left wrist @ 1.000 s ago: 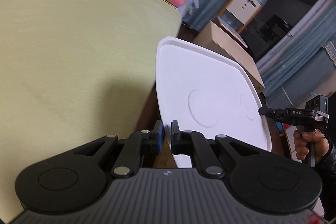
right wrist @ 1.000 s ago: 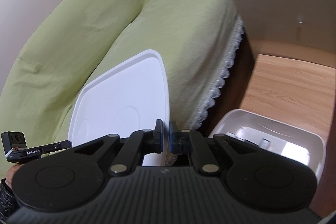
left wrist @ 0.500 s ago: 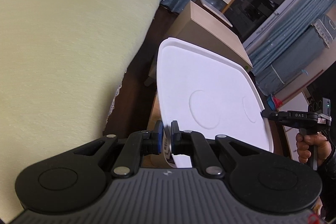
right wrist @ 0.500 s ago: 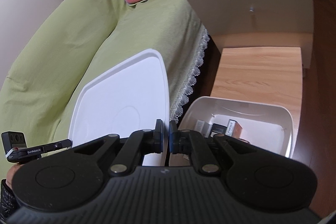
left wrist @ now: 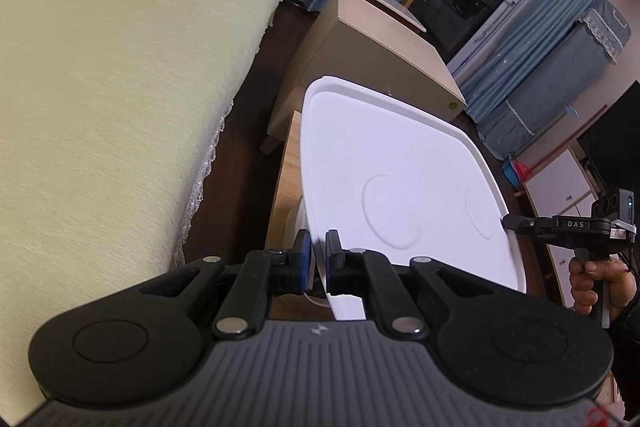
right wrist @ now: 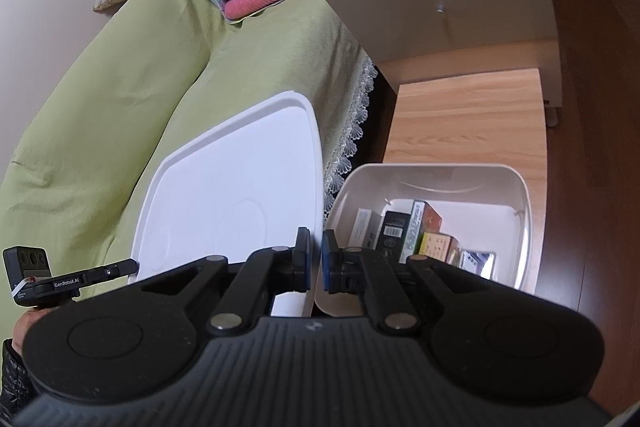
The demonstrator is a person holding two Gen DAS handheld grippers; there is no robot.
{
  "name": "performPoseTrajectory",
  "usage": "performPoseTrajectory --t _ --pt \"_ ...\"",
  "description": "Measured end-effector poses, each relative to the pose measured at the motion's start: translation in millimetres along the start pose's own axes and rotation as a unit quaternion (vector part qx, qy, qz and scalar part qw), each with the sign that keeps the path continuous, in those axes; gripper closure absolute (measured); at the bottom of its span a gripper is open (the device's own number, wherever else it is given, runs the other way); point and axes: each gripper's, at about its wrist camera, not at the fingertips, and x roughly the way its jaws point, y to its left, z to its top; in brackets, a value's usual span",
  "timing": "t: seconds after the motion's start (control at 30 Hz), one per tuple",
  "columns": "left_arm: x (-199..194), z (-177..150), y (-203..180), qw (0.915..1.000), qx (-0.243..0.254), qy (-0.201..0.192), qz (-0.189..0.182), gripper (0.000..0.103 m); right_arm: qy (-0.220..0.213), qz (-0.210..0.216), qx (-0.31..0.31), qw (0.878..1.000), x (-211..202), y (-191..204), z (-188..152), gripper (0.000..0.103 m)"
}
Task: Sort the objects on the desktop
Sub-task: 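Lift the white lid with the right gripper and carry it toward the basin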
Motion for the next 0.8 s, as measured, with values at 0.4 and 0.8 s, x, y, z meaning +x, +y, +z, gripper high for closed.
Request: performPoseTrajectory --t 0.4,0.8 --pt "-0.5 -9.1 -8.8 0.9997 0.021 0.010 0.002 0.099 -0.005 -0.005 0.017 1.000 -14.2 -5.1 -25.6 0.097" --pt "3.6 -17.7 2.3 0.9991 0.023 0.028 0.020 0.099 0.005 -0.006 0.038 0.999 0.9 -9.2 -44.5 0.097"
